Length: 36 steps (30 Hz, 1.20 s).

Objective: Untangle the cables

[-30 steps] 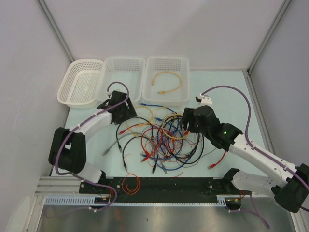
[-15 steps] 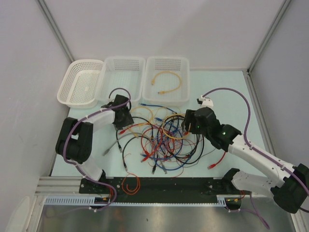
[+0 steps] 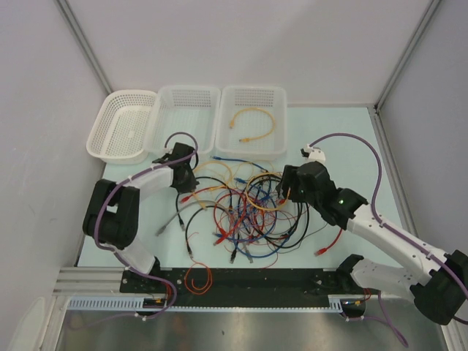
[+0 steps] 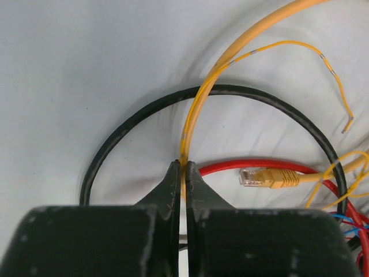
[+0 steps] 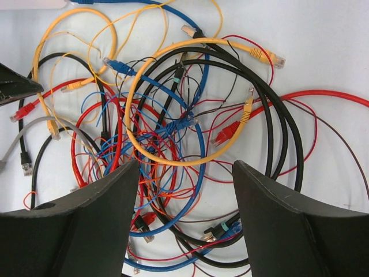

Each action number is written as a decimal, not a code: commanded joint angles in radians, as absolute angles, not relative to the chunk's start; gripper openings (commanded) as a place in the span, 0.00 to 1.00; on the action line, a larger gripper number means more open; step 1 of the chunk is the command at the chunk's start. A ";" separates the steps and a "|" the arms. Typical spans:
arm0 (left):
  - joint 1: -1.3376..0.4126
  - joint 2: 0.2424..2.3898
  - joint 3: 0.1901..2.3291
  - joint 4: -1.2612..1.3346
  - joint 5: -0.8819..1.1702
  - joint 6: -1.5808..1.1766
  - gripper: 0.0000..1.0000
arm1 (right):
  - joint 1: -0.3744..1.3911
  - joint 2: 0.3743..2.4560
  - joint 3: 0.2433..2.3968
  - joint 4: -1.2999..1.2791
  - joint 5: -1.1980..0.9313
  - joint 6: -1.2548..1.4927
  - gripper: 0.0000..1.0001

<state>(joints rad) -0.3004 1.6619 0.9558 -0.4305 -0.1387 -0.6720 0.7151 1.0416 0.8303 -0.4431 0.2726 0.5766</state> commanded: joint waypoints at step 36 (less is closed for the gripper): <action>-0.466 0.824 0.928 -0.282 0.462 -0.417 0.00 | 0.657 0.969 0.834 0.055 0.011 0.546 0.77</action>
<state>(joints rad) -0.4614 0.8528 0.9100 -0.3393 0.4057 -0.4637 0.6823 0.9184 0.8230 -0.0475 0.0547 0.5632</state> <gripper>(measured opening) 0.014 0.777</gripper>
